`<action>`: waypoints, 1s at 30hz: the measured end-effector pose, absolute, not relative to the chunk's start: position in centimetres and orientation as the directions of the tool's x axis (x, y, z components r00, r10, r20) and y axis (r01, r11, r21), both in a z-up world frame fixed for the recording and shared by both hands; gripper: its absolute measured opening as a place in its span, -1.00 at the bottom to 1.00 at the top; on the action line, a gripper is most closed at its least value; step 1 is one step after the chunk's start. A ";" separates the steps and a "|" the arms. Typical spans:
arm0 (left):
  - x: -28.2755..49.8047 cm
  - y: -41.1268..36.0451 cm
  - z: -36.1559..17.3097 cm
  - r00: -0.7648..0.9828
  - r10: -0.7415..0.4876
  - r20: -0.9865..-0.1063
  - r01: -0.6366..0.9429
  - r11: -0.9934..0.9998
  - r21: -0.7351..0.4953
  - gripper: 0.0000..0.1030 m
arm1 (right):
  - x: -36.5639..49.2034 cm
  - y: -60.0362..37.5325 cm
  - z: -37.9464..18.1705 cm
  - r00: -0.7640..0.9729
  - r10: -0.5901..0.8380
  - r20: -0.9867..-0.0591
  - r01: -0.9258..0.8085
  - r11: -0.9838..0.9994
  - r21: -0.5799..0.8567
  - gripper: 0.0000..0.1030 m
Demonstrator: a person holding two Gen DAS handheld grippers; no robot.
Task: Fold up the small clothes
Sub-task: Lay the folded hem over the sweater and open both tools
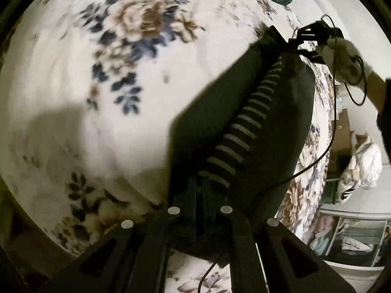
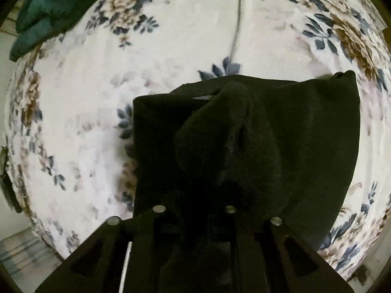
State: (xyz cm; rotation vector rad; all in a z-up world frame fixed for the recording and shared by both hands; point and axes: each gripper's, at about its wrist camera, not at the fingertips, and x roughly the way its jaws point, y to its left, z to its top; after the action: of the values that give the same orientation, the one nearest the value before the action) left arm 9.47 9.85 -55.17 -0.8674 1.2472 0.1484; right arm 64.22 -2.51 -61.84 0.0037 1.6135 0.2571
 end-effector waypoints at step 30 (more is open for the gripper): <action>6.4 13.4 -58.2 -0.044 -0.059 -0.997 -0.390 0.920 -0.037 -0.08 | 31.6 -21.4 -65.3 -0.254 0.321 -0.912 0.055 0.947 0.318 0.26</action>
State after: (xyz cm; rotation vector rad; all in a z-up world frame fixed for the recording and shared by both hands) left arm 6.43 13.41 -58.18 -0.3553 1.6030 0.2769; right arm 31.55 -21.37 -65.28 0.2779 1.8187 0.2579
